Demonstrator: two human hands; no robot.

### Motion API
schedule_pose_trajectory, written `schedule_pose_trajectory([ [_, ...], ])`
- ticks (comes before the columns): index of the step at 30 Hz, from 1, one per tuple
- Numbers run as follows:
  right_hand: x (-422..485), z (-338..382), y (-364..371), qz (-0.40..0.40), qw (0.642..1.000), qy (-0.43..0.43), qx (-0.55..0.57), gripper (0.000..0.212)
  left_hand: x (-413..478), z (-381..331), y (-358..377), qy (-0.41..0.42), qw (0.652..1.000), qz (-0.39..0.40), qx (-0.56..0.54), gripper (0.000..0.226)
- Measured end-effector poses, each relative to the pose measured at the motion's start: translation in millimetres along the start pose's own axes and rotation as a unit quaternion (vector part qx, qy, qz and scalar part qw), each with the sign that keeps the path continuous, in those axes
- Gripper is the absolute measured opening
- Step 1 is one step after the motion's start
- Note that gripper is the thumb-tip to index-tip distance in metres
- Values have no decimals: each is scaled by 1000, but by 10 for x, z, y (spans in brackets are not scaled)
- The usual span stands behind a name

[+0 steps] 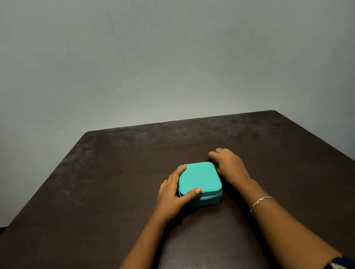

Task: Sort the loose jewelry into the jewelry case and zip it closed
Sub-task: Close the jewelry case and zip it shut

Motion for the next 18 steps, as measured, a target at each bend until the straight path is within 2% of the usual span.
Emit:
schedule_pose_trajectory([
  [2, 13, -11, 12, 14, 999, 26, 36, 9, -16, -18, 9, 3, 1000, -2, -6, 85],
  [5, -80, -154, 62, 40, 975, 146, 164, 16, -67, -58, 5, -5, 998, -30, -46, 93],
  [7, -246, -237, 102, 44, 930, 219, 292, 22, -122, -81, -6, -35, 990, -96, -101, 90],
  [9, -472, -200, 111, 56, 869, 258, 418, 30, -222, -82, 2, -72, 965, -192, -160, 64],
  [10, -583, -134, 96, 69, 834, 263, 480, 32, -268, -90, 15, -87, 954, -226, -180, 55],
  [12, -774, 46, 33, 104, 777, 247, 569, 34, -301, -119, 75, -93, 939, -241, -228, 56],
  [15, -936, 232, -26, 132, 749, 222, 610, 41, -238, -182, 174, -90, 932, -207, -282, 59],
  [18, -894, 265, -13, 134, 736, 222, 625, 47, -100, -168, 189, -98, 937, -194, -274, 62],
])
Point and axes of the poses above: each hand's wrist, its own x-axis towards the middle knuckle, its own y-axis out of the palm, z = x × y, the point moved 5 cm from there along x, towards the middle knuckle, and after that the axes turned 9 degrees about y, right-handed, at the moved point
